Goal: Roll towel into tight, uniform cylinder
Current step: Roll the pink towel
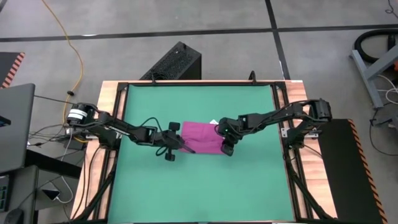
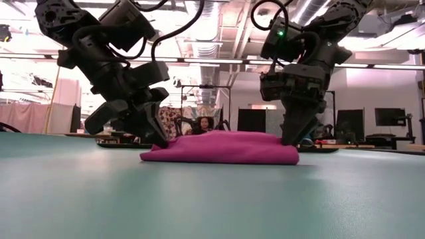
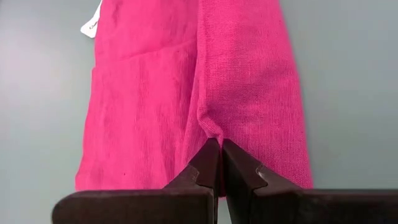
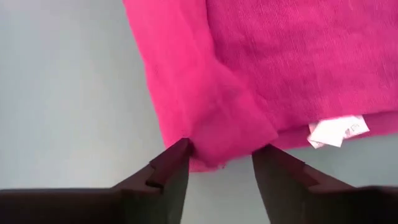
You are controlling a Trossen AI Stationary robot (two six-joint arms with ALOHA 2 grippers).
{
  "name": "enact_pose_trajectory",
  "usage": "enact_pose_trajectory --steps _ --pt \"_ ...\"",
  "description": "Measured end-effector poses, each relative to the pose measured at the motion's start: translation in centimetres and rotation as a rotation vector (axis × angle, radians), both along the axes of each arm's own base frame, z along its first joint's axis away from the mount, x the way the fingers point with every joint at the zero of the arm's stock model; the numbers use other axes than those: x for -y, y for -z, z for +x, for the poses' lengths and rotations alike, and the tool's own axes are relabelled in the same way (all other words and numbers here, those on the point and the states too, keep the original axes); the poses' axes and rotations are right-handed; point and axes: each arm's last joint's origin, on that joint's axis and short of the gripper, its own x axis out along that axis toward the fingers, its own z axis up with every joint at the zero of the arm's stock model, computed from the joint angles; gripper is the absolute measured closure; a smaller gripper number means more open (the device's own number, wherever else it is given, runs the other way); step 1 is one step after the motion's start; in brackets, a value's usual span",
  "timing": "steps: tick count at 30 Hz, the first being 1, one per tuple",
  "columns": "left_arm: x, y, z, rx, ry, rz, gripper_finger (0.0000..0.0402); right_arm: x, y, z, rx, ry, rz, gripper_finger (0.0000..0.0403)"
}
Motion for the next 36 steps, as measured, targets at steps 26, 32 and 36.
enact_pose_trajectory --steps 26,32,36 --pt "-0.5 0.0 0.0 -0.004 -0.023 -0.007 0.0401 -4.5 -3.8 0.6 0.301 -0.065 -0.484 0.0360" --pt "-0.8 0.0 0.0 0.007 -0.056 -0.023 0.0401 -5.2 -1.3 1.7 0.254 -0.096 -0.486 0.0388" --pt "-1.1 0.0 0.0 0.008 -0.083 -0.041 0.0401 -5.3 0.0 2.3 0.236 -0.099 -0.491 0.0387"
